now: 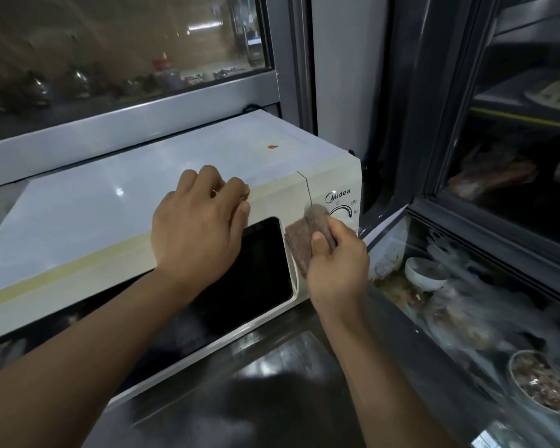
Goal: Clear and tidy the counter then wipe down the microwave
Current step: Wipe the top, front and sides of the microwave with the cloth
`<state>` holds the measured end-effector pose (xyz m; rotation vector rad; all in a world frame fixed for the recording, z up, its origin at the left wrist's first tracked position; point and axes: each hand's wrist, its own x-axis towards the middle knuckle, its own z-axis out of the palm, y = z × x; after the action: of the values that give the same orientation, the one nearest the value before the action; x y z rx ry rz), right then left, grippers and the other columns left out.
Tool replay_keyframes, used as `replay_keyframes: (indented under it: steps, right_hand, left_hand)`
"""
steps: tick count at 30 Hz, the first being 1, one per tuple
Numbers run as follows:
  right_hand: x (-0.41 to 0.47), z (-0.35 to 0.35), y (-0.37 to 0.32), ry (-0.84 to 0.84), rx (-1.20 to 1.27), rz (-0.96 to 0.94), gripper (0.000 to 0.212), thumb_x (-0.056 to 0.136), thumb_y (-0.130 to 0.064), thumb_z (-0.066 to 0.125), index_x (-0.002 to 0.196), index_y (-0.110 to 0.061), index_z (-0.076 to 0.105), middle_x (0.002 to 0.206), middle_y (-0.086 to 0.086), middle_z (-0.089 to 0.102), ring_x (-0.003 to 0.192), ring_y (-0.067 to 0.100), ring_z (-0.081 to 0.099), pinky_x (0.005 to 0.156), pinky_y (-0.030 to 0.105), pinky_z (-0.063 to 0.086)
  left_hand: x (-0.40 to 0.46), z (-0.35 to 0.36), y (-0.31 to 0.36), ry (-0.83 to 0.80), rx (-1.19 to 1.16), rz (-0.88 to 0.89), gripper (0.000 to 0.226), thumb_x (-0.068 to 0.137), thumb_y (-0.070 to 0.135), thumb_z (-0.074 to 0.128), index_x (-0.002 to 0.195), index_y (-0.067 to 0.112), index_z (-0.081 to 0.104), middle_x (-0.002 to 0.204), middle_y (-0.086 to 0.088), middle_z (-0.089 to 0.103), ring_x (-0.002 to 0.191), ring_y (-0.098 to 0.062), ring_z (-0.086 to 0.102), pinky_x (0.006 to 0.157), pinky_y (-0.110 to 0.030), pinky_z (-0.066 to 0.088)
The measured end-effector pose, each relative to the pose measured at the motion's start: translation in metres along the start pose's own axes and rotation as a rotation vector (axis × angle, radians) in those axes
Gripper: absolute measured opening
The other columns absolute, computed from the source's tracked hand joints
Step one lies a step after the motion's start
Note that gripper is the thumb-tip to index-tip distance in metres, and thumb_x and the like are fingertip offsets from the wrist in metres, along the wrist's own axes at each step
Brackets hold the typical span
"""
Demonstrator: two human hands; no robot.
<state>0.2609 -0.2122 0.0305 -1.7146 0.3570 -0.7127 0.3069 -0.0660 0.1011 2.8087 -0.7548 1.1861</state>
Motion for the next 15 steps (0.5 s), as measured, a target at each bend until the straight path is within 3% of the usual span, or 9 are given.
replay_keyframes:
  steps: [5,8,10,13,15]
  right_hand:
    - [-0.012,0.005,0.028,0.034,-0.012,-0.043,0.034,0.093,-0.010,0.041,0.121,-0.003,0.059,0.116,0.009,0.058,0.113,0.020,0.054,0.100,0.030,0.043]
    - [-0.021,0.002,0.054,-0.039,-0.057,0.119,0.029,0.092,0.000,0.042,0.114,-0.003,0.061,0.110,0.010,0.060,0.109,0.024,0.056,0.091,0.023,0.042]
    - [-0.024,0.001,0.063,-0.069,-0.082,0.170,0.028,0.092,0.003,0.042,0.110,-0.002,0.062,0.108,0.014,0.061,0.107,0.025,0.057,0.091,0.027,0.044]
    - [-0.019,0.000,0.048,-0.017,-0.076,0.063,0.024,0.090,-0.003,0.042,0.103,0.004,0.061,0.102,0.019,0.059,0.094,0.020,0.054,0.082,0.026,0.041]
    - [-0.009,-0.001,0.026,0.001,-0.062,-0.056,0.027,0.090,-0.007,0.042,0.106,0.003,0.062,0.100,0.013,0.057,0.094,0.019,0.053,0.083,0.024,0.041]
  left_hand:
    - [0.001,0.000,0.000,-0.002,-0.003,-0.007,0.026,0.092,0.030,0.041,0.100,0.017,0.063,0.089,-0.005,0.053,0.081,-0.027,0.050,0.055,-0.028,0.025]
    - [0.000,0.001,0.001,-0.002,0.003,-0.007,0.026,0.092,0.030,0.042,0.100,0.017,0.063,0.089,-0.005,0.053,0.081,-0.027,0.050,0.055,-0.028,0.025]
    - [0.000,0.001,0.000,0.005,0.006,-0.005,0.025,0.092,0.029,0.043,0.100,0.017,0.063,0.089,-0.005,0.054,0.081,-0.027,0.050,0.055,-0.027,0.025]
    - [0.000,0.001,0.000,0.016,0.005,-0.003,0.023,0.092,0.028,0.044,0.099,0.017,0.063,0.088,-0.005,0.054,0.081,-0.027,0.050,0.055,-0.027,0.024]
    - [0.000,0.002,0.001,0.024,0.004,0.004,0.023,0.092,0.028,0.045,0.099,0.016,0.063,0.088,-0.006,0.054,0.080,-0.027,0.050,0.055,-0.027,0.025]
